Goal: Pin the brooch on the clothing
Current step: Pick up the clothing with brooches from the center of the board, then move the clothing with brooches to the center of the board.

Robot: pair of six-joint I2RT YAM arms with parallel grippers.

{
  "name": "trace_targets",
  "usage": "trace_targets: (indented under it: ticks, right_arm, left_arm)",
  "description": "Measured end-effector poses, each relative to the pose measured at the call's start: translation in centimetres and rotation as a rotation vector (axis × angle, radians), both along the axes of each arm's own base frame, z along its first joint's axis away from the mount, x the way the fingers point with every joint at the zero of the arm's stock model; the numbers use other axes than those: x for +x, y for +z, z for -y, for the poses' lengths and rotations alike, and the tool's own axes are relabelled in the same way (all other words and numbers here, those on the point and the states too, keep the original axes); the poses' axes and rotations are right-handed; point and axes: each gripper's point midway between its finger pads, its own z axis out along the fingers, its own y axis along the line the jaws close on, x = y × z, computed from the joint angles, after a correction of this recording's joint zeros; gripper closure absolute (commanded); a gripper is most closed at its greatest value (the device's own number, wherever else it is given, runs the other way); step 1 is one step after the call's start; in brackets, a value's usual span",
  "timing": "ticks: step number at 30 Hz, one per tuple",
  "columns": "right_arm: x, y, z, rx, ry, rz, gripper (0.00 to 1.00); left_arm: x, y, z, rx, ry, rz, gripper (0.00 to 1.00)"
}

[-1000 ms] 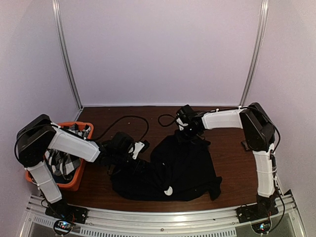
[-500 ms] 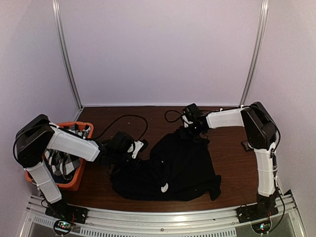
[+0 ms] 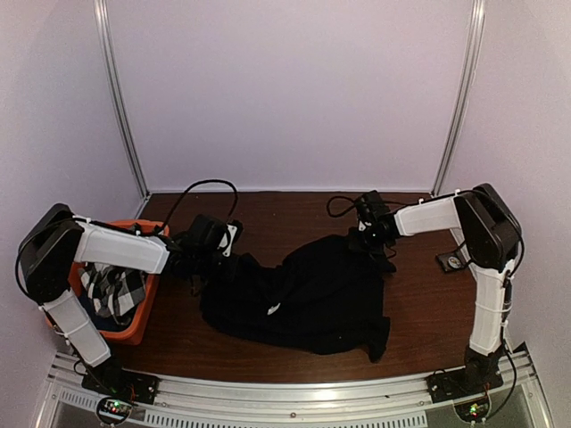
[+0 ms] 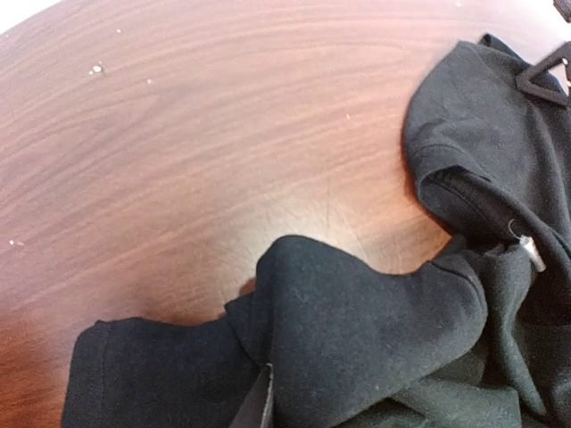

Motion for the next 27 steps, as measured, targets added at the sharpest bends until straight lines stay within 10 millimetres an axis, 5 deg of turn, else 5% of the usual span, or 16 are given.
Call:
trace_targets:
  ticks: [13, 21, 27]
  right_arm:
    - [-0.8, 0.0, 2.2, -0.052, -0.073, 0.007, 1.0]
    - [-1.4, 0.1, 1.4, -0.01, -0.026, -0.001, 1.0]
    - [-1.7, 1.4, 4.0, -0.062, -0.149, 0.046, 1.0]
  left_arm:
    - [2.8, 0.7, -3.2, 0.024, 0.162, 0.018, 0.96]
    - [5.1, 1.9, -5.4, 0.028, 0.281, 0.047, 1.0]
    - [6.8, 3.6, -5.8, 0.028, 0.359, 0.088, 0.98]
